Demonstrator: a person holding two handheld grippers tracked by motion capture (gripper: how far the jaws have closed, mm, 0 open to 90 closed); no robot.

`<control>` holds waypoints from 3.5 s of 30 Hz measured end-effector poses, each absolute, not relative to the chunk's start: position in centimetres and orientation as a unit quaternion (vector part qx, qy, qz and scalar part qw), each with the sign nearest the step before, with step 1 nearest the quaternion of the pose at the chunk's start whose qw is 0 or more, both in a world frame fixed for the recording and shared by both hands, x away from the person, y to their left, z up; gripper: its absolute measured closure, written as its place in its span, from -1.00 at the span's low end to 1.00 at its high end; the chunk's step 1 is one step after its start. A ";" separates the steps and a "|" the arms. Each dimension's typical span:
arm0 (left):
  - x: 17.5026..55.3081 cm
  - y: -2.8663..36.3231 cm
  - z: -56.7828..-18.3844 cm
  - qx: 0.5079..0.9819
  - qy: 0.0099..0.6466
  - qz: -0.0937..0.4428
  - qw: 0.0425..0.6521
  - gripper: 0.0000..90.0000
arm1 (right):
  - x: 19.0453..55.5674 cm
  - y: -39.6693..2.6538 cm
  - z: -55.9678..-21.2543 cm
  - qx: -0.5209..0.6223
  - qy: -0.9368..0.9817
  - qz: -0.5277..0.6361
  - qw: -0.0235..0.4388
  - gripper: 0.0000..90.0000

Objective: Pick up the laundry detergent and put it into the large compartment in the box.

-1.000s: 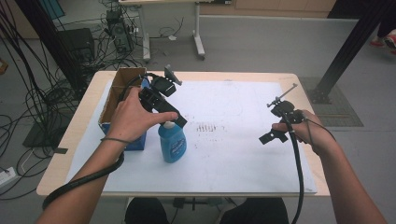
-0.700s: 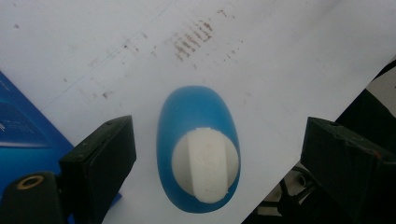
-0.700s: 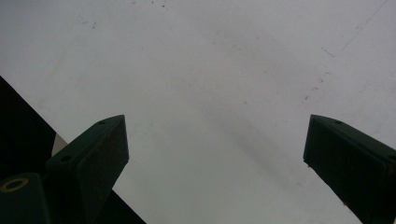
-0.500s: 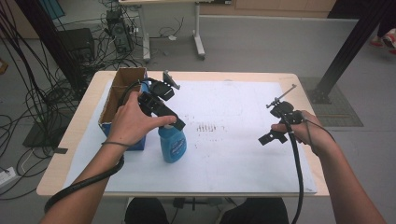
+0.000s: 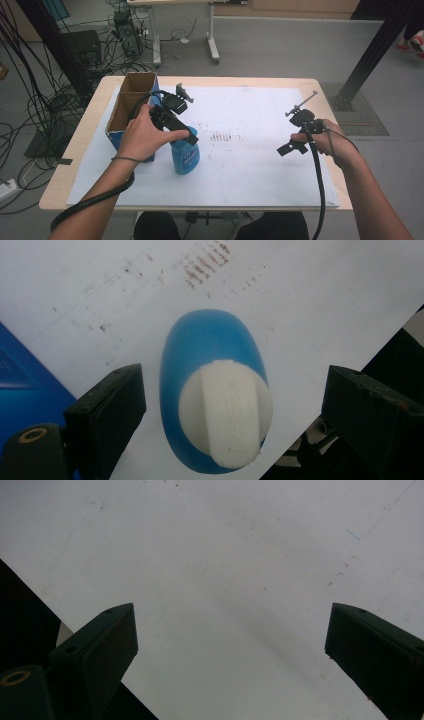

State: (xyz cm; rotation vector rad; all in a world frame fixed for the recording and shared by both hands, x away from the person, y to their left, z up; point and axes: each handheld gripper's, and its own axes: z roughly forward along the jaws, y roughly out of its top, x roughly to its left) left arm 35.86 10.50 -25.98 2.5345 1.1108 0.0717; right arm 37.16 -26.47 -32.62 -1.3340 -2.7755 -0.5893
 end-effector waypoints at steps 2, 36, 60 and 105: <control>35.8 10.5 -26.2 0.900 0.394 0.024 0.184 -0.76 | 37.1 -26.5 -32.6 -0.426 -0.885 -0.188 0.003 -0.86; 35.7 10.3 -28.6 0.904 0.396 0.018 0.162 -0.75 | 37.2 -26.3 -32.9 -0.429 -0.884 -0.187 0.007 -0.86; 35.6 10.5 -28.6 0.901 0.402 0.017 0.165 -0.75 | 37.2 -26.4 -32.8 -0.426 -0.885 -0.189 0.005 -0.86; 35.6 10.5 -28.5 0.901 0.401 0.017 0.166 -0.75 | 37.1 -26.4 -32.7 -0.423 -0.887 -0.188 0.005 -0.86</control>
